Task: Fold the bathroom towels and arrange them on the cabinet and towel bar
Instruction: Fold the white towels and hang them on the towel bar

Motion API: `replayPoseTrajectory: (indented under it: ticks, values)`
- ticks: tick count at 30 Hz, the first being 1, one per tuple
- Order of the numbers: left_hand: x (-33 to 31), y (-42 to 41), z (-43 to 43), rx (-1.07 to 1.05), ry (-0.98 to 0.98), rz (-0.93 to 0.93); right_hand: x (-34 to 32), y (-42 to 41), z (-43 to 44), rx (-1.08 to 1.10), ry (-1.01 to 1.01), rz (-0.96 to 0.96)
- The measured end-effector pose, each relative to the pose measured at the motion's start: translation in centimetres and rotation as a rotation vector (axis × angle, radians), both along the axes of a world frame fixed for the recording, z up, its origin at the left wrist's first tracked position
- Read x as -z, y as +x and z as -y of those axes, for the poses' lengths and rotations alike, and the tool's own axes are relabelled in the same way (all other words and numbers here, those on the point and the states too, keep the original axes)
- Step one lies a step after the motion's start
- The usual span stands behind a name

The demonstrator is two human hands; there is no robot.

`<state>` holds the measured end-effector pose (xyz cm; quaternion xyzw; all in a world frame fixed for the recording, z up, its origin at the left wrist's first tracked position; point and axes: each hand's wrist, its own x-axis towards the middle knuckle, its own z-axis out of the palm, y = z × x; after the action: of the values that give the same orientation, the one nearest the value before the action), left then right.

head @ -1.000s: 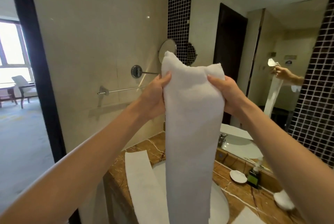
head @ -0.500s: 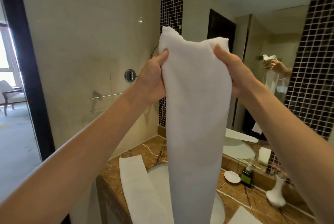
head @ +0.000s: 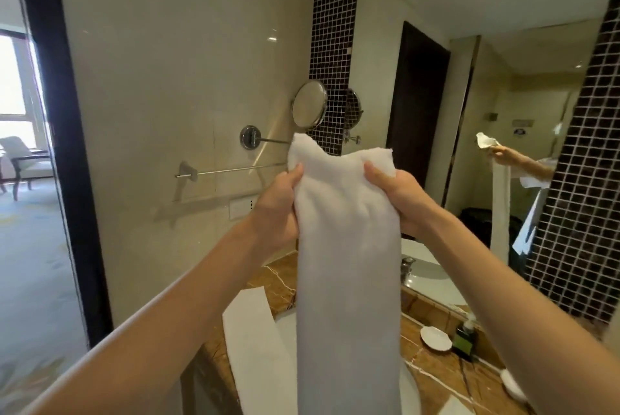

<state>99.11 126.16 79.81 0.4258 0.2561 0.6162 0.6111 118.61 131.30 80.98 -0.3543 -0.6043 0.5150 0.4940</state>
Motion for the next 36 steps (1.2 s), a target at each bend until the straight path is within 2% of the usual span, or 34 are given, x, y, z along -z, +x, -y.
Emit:
replayPoseTrajectory:
  ticks: [5,11,22,28,32,36]
  values:
    - [7.4,-2.6,-3.7,-0.069,-0.166,0.018,7.7,-3.3,-4.8,0.055,-0.112,0.049]
    - [15.1,-7.2,-9.4,-0.137,-0.235,0.016,15.7,-7.3,-11.9,-0.026,-0.202,0.117]
    - [24.0,-13.8,-16.6,-0.413,-0.412,-0.087,25.4,-14.4,-21.1,-0.162,-0.367,0.027]
    - [25.5,-14.5,-18.4,-0.635,-0.469,-0.385,27.5,-16.9,-24.3,-0.195,-0.369,0.104]
    - [27.0,-16.1,-20.4,-0.81,-0.472,-0.458,29.1,-18.6,-26.0,-0.203,-0.377,0.172]
    - [29.2,-18.2,-22.8,-0.836,-0.469,-0.523,30.4,-20.5,-27.7,-0.17,-0.363,0.218]
